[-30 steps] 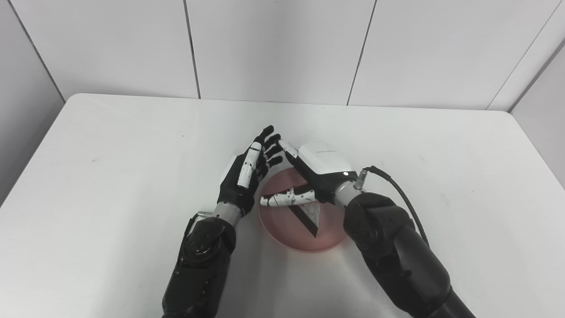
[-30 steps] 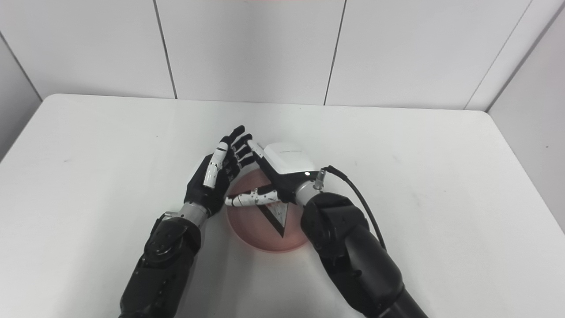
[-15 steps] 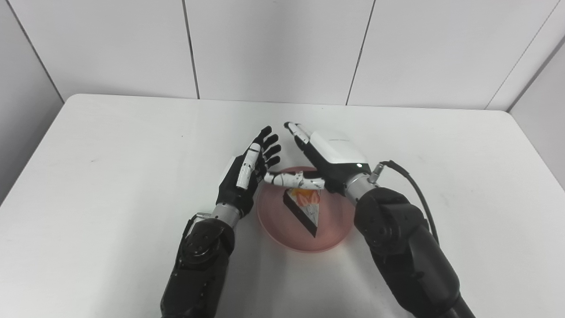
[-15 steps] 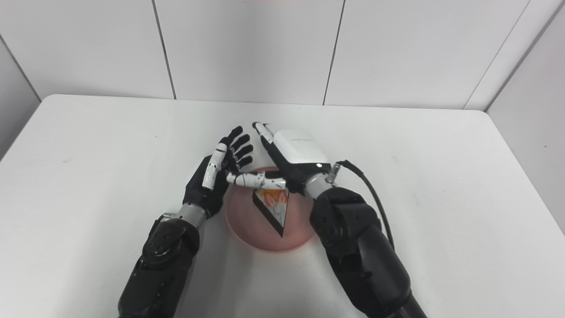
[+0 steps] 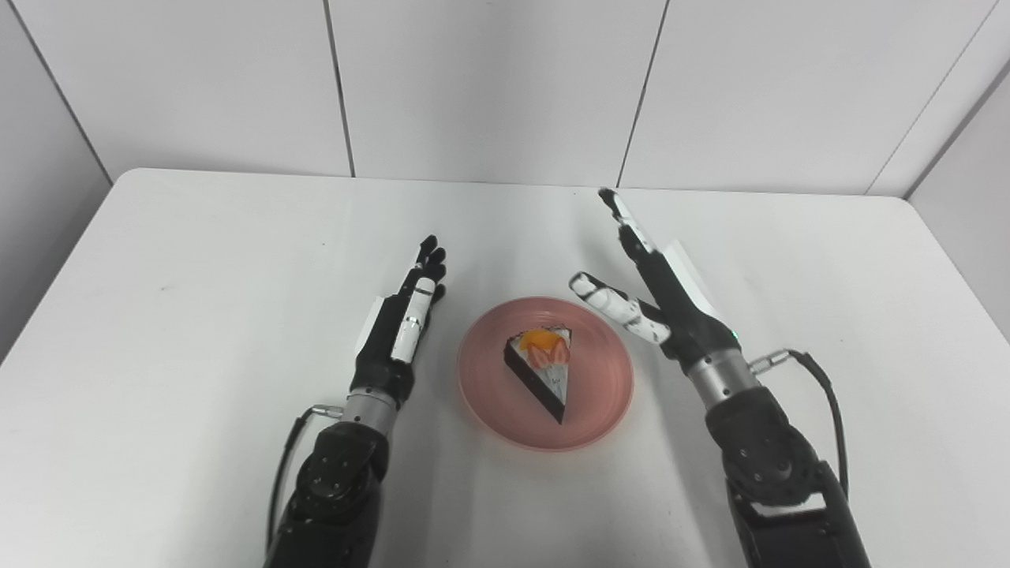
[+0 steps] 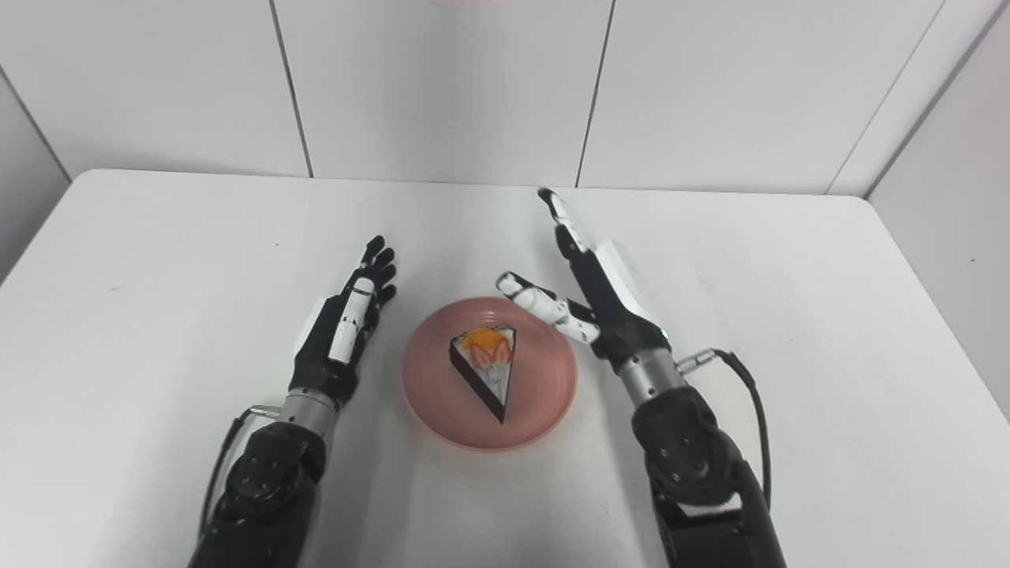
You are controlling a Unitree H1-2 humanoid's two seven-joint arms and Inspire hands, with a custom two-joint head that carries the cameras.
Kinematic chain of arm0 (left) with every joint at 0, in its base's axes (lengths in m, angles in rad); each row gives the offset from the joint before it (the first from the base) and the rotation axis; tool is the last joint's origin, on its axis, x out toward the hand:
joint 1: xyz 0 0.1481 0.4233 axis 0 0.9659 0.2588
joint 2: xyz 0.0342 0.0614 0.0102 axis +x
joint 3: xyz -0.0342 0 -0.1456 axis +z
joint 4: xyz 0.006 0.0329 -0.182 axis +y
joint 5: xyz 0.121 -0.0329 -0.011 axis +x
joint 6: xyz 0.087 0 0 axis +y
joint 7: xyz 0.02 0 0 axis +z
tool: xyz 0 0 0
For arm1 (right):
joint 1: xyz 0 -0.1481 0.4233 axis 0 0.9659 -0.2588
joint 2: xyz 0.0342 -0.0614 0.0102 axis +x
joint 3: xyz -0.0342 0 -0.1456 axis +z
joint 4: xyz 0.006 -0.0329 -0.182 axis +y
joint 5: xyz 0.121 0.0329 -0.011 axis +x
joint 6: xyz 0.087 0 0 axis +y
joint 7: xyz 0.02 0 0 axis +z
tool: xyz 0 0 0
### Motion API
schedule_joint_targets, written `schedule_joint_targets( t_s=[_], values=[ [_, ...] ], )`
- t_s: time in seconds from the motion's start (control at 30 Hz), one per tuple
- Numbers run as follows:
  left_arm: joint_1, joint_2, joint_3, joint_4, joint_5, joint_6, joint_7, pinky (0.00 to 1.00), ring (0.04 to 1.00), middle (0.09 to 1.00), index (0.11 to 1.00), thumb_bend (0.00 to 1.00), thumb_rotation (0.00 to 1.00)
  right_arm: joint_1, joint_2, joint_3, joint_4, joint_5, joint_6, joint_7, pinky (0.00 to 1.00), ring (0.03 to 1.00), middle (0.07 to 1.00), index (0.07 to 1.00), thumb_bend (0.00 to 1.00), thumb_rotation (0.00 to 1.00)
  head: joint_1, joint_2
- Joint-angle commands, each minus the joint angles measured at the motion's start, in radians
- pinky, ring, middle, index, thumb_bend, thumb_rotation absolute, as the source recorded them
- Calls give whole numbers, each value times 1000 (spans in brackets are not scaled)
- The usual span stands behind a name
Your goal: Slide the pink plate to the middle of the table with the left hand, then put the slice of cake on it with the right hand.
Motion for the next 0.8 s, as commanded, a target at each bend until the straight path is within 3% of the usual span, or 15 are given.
schedule_joint_targets(
  t_s=[0.0, 0.03, 0.17, 0.27, 0.33, 0.6, 0.77],
  values=[
    [74, 27, -9, -12, 59, -49, 28, 1000, 1000, 1000, 1000, 461, 1000, 13, 2, -21, -6, 41, -90, -53, 910, 1000, 1000, 1000, 889, 1000, 3, -1],
    [85, 32, -14, -29, 80, -54, 37, 1000, 1000, 1000, 1000, 506, 1000, 29, 8, -30, 5, 59, -110, -72, 949, 1000, 1000, 1000, 869, 1000, 3, -1],
    [152, 46, -25, -115, 143, -65, 65, 1000, 1000, 1000, 1000, 531, 1000, 110, 33, -47, 48, 143, -217, -120, 995, 1000, 1000, 1000, 790, 1000, 0, 0],
    [199, 53, -27, -157, 146, -80, 68, 1000, 1000, 1000, 1000, 520, 1000, 153, 46, -42, 70, 176, -275, -135, 1000, 1000, 1000, 1000, 635, 1000, -4, 3],
    [226, 55, -26, -176, 140, -86, 66, 1000, 1000, 1000, 1000, 502, 1000, 175, 62, -44, 80, 208, -293, -140, 1000, 1000, 1000, 1000, 478, 1000, -6, 4],
    [322, 63, -45, -219, 139, -122, 52, 1000, 1000, 1000, 1000, 462, 1000, 224, 110, -50, 93, 322, -252, -133, 991, 989, 981, 967, 287, 1000, -17, 13],
    [307, 72, -39, -203, 107, -80, 25, 992, 1000, 1000, 1000, 442, 1000, 219, 118, -59, 116, 348, -220, -133, 989, 986, 976, 964, 225, 1000, -19, 19]
  ],
)
